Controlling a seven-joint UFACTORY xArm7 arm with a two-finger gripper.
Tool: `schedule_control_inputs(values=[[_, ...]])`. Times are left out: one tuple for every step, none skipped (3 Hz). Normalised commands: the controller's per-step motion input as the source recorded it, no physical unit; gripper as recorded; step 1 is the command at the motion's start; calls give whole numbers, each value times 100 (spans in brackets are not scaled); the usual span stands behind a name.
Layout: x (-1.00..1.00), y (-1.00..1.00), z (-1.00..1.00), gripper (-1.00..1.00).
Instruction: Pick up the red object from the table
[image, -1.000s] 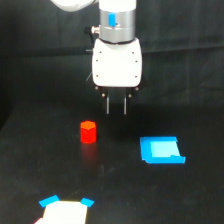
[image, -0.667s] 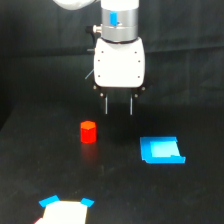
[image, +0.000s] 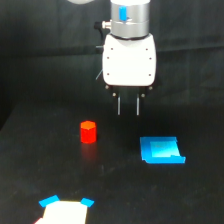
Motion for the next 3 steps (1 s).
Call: schedule_control_inputs(values=[[100,23,100,17],[-35,5,48,-77],[100,51,4,85]])
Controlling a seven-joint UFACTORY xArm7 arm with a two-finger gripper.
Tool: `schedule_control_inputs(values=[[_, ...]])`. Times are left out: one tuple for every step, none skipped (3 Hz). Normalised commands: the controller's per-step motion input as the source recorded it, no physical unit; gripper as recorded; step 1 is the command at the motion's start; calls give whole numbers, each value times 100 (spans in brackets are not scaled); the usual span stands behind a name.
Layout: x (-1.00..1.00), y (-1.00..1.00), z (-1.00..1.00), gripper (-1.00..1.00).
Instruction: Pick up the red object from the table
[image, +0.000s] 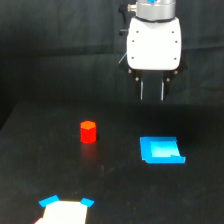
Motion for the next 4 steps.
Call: schedule_control_inputs(values=[[100,34,-14,78],[100,80,-22,-51],[100,50,-27,32],[-6,40,71,63]])
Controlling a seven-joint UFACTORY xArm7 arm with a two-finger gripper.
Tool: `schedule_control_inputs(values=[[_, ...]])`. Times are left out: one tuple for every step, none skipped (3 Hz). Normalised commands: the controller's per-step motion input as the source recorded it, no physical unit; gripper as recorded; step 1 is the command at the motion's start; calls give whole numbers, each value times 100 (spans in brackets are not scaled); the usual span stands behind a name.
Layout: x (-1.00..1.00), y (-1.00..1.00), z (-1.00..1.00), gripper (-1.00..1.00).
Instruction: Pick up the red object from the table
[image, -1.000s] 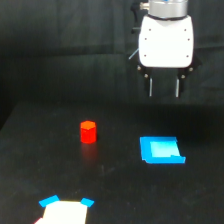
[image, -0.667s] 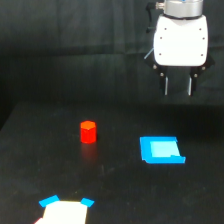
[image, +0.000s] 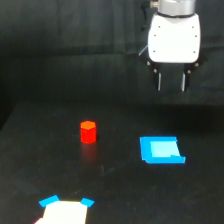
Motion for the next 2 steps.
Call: schedule_control_inputs(values=[[100,3,-28,8],[100,39,-69,-100]])
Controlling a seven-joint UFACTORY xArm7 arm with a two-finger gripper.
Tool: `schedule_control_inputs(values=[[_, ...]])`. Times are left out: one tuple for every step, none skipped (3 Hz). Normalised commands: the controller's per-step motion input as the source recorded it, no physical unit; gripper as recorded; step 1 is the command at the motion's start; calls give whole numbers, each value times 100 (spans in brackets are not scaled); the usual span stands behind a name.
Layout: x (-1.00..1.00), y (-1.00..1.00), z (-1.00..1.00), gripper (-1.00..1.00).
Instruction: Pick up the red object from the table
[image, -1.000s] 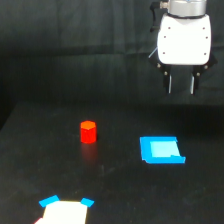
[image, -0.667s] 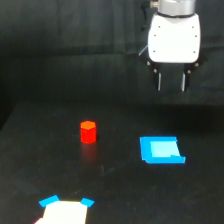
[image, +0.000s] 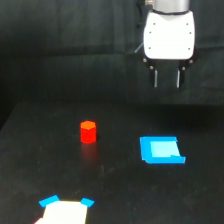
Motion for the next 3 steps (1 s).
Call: schedule_control_inputs(values=[[100,12,-13,76],[100,11,22,100],[-1,-83,39,-1]])
